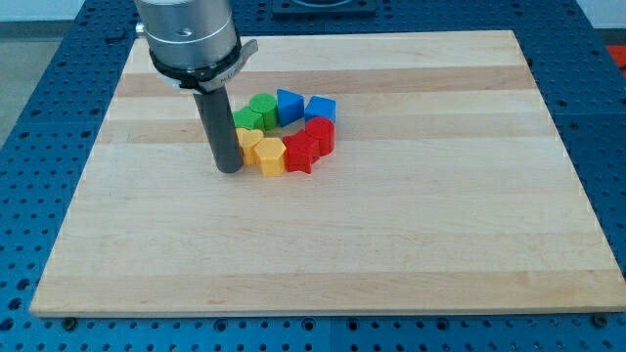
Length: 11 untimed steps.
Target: Point your arm at the blue cube
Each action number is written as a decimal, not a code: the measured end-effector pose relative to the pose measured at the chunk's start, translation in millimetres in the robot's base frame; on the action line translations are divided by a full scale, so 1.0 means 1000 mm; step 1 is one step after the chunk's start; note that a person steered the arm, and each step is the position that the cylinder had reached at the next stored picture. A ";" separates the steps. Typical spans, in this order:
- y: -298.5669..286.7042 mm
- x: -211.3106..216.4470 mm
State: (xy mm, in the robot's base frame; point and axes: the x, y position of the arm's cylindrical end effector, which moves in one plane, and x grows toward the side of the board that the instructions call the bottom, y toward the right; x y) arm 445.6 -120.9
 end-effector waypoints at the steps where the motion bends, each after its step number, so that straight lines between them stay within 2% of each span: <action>1: -0.035 0.001; 2: -0.064 -0.022; 3: -0.073 -0.075; 5: -0.083 -0.152; 6: -0.085 -0.171; 9: -0.132 -0.170; 10: -0.129 -0.173; 11: -0.101 -0.184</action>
State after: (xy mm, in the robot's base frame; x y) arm 261.5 -221.8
